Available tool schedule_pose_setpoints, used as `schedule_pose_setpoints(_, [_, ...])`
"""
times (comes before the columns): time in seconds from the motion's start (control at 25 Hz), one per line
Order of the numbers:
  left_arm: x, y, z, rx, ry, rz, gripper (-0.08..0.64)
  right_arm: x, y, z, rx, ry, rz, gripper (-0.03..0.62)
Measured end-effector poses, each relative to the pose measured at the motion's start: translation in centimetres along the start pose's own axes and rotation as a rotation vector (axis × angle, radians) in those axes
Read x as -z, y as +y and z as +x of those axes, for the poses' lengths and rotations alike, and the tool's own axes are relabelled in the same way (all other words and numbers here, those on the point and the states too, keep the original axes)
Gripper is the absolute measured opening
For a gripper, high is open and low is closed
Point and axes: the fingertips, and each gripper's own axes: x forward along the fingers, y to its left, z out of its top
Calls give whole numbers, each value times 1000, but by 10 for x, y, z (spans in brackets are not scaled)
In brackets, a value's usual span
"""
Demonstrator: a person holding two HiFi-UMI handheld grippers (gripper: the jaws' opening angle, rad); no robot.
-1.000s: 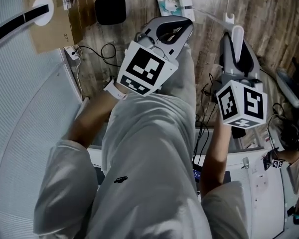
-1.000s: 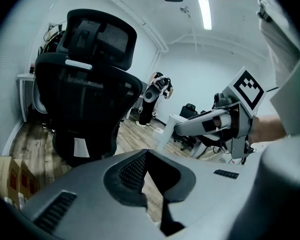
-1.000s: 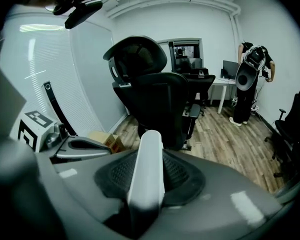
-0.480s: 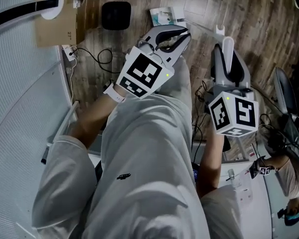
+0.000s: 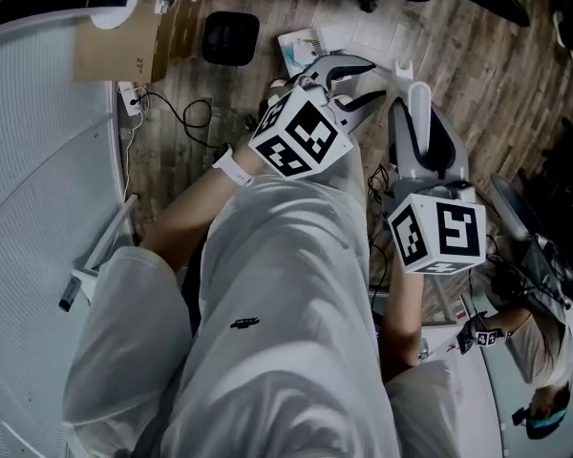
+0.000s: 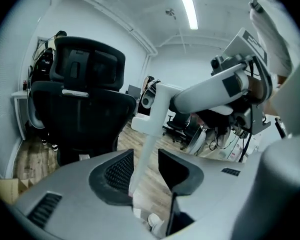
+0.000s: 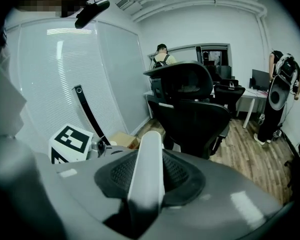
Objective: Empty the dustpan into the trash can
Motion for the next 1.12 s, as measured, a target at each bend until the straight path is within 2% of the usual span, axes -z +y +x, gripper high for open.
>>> schedule_pose_setpoints(0.4, [-23,14,-9,-28,-77,-22,143,-25,33,-1,-91,-13,-27,133])
schedule_pose_setpoints(0.48, [-27,15,-14,-18,-85,-22,112,-30,36,-1,-108,-20,-20,133])
schedule_pose_setpoints(0.68, [-42,17,-26,-31,-129,-50,109,-46,45,-8,-139,-36,-45,133])
schedule_pose_setpoints(1.12, [-84,30,-61,-85,-217,-24,109,-88,71,-22,-173,-122,-106,132])
